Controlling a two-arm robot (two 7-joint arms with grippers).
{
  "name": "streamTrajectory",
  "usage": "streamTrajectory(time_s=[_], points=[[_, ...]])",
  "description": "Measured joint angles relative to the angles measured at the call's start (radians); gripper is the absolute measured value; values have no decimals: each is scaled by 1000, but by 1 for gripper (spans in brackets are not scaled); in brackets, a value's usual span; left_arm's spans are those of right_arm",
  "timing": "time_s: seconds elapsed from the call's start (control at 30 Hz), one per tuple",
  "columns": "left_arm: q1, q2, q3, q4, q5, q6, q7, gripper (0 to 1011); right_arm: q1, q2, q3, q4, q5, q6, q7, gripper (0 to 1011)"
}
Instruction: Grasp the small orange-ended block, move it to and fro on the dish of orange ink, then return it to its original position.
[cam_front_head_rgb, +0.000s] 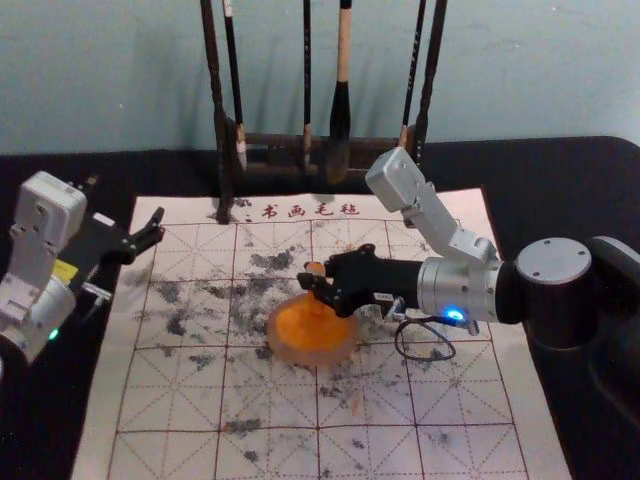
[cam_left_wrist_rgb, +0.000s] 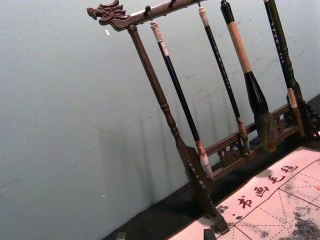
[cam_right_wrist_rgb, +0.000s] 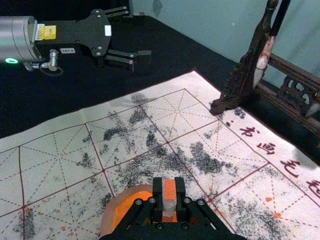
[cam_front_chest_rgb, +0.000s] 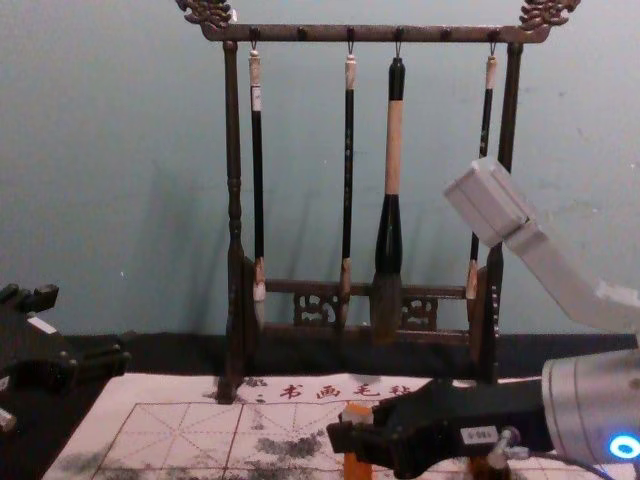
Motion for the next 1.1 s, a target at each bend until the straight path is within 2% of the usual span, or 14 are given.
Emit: streamTrajectory(time_s=[0.73, 1.1], points=[[0, 0, 0, 0, 0, 0, 0, 1001, -2, 4, 4, 8, 3, 2, -4, 105], [0, 0, 0, 0, 0, 0, 0, 1001, -24, 31, 5, -32, -1, -12, -3, 105]])
